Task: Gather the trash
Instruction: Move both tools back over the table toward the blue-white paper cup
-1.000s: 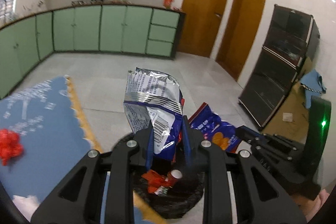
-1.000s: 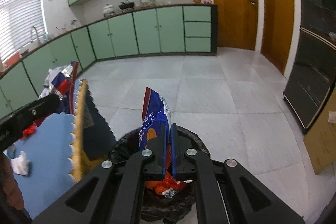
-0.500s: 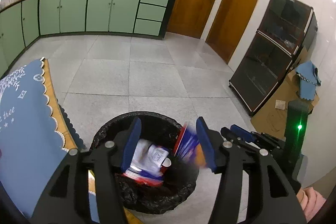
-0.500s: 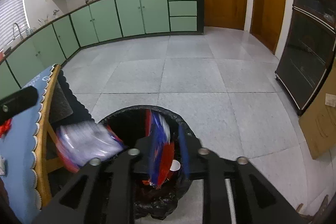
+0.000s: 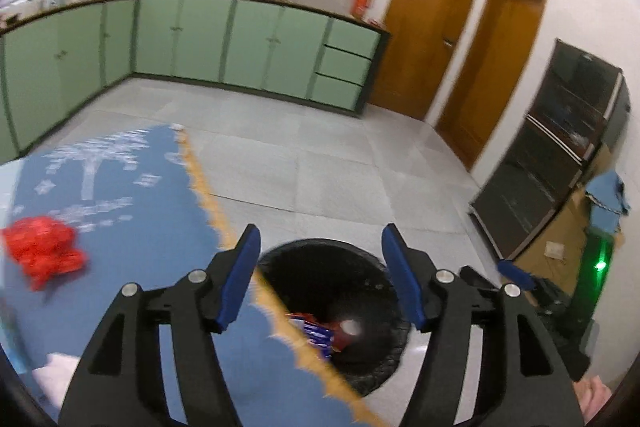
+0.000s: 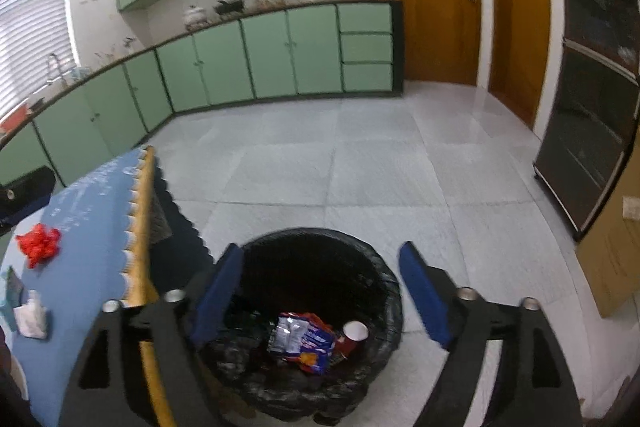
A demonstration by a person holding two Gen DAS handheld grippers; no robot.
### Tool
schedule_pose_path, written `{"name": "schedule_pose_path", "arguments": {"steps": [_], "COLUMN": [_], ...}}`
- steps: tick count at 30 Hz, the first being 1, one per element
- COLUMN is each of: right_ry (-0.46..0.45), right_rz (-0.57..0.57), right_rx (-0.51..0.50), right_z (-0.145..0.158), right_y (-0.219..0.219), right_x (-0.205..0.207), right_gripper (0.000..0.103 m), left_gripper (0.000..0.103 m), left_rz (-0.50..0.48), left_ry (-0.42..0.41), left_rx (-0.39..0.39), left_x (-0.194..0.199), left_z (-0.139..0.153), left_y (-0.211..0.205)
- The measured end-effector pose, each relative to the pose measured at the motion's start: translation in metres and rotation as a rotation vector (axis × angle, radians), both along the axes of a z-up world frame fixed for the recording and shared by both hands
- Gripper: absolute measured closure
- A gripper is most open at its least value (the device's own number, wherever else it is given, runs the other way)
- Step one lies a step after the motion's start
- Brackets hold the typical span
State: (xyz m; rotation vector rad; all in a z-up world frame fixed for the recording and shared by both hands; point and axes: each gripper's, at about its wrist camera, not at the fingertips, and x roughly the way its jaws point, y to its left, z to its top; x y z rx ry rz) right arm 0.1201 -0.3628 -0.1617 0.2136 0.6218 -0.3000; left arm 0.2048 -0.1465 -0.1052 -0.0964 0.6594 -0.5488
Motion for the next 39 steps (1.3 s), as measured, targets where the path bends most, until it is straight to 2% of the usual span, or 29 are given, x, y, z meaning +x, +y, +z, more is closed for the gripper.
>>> {"name": "schedule_pose_path", "arguments": {"steps": [4,10,16,22,30,39], "right_ry": [-0.046,-0.086,-0.083,-0.067,-0.053,-0.066], "right_rz": [0.084,0.226,0.339,0.422,0.512,0.52], "right_rx": [-0.013,0.018,0.035,0.007,-0.037,-0.058], "right_z": [0.02,0.033,0.026,0.014,0.005,0.011], "right_y": [0.039,0.099,0.16,0.212,0.262,0.276], "right_x": [0.0,0.004,0.01,0.009,-0.006,-0.014], "right_gripper": [0.01,0.009,0.009,0.009,0.009,0.009], "left_gripper": [0.035,0.035,0.034,0.033,0.031,0.028], "left_rz": [0.128,0.308,0.422,0.469,0.48,0.459], "left_ry": [-0.041,-0.063,-0.056,-0.008,0.026,0.064], "left_rx": [0.044,0.122,0.166,0.174,0.169,0.146], "left_x": [-0.02,-0.05,-0.08,-0.106,-0.137,-0.154], "left_z": [0.009,0.013,0.011,-0.003,-0.019,-0.03], "left_y": [0.055,0.129,0.191,0.228,0.252,0.254]}}
